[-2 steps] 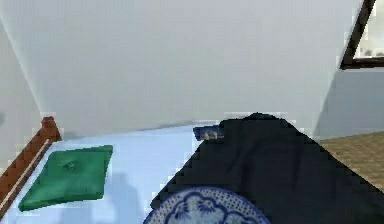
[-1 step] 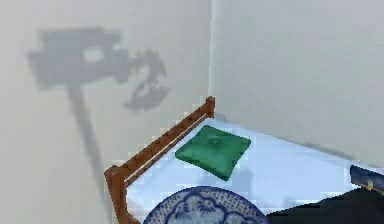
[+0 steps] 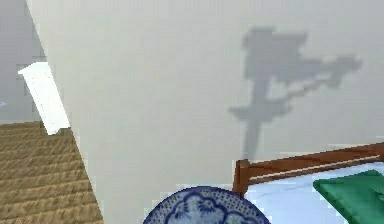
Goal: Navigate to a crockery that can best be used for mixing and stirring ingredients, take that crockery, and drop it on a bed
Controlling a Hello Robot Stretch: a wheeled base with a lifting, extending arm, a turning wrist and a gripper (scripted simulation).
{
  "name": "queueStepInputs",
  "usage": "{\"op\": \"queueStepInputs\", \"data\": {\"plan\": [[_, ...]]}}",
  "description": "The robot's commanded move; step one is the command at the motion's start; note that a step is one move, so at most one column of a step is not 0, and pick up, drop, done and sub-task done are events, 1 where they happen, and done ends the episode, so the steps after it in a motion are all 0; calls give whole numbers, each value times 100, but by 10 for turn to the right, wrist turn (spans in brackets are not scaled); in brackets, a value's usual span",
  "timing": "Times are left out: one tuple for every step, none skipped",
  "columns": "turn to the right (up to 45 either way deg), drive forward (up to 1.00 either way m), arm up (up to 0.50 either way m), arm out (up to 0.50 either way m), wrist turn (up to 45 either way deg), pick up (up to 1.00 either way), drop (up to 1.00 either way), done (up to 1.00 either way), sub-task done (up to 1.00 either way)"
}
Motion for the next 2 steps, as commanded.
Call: {"op": "queueStepInputs", "data": {"plan": [[-90,0,0,0,0,0,0,0,0],[0,0,0,48,0,0,0,0,0]]}}
